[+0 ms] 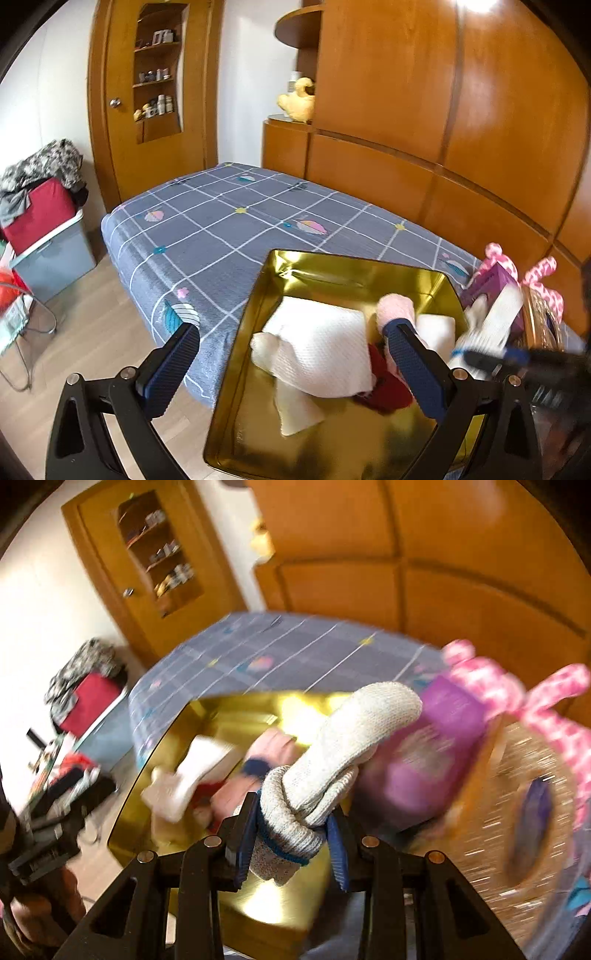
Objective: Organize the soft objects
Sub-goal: 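Carry the white sock into the gold tray and open the right gripper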
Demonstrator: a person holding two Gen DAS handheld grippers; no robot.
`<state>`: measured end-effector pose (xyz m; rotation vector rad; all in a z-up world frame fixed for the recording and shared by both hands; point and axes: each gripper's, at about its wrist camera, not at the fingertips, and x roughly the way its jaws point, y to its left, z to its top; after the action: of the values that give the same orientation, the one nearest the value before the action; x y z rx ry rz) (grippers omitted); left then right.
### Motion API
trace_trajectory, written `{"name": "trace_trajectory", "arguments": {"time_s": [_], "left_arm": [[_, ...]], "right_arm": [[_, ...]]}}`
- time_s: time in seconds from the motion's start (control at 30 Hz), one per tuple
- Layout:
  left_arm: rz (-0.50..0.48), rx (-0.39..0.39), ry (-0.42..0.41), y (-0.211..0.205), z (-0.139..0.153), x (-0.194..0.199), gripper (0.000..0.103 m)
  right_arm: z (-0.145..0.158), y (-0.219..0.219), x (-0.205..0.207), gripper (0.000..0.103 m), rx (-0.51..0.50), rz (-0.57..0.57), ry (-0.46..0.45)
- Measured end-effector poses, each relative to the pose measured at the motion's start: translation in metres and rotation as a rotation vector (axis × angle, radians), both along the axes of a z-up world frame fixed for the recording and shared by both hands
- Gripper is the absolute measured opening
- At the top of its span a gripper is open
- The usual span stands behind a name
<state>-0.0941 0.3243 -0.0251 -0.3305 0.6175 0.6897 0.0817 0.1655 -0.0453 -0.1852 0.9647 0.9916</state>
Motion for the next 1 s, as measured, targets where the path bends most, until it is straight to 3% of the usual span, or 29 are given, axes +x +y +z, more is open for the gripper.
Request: {"name": "trace_trajectory", "arguments": {"time_s": [0.27, 0.57, 0.8, 1.0], "left_arm": [[0.009, -0.004, 0.017, 0.004, -0.006, 0.001, 0.103], [-0.011, -0.002, 0.034, -0.003, -0.010, 0.005, 0.103], [-0.032, 0.012, 0.030, -0.009, -0.007, 0.006, 0.103], [-0.045, 0.015, 0.029, -0.012, -0.006, 0.007, 0.103]], "right_arm": [[-0.035, 0.041, -0.031, 0.037, -0.042, 0.080, 0.085], [-0.051, 0.041, -0.030, 0.048, -0.095, 0.062, 0.087], [-0.050, 0.030, -0.030, 0.065, -0.120, 0.008, 0.049], [-0.036, 0.018, -0.032, 0.068, -0.099, -0.025, 0.011]]}}
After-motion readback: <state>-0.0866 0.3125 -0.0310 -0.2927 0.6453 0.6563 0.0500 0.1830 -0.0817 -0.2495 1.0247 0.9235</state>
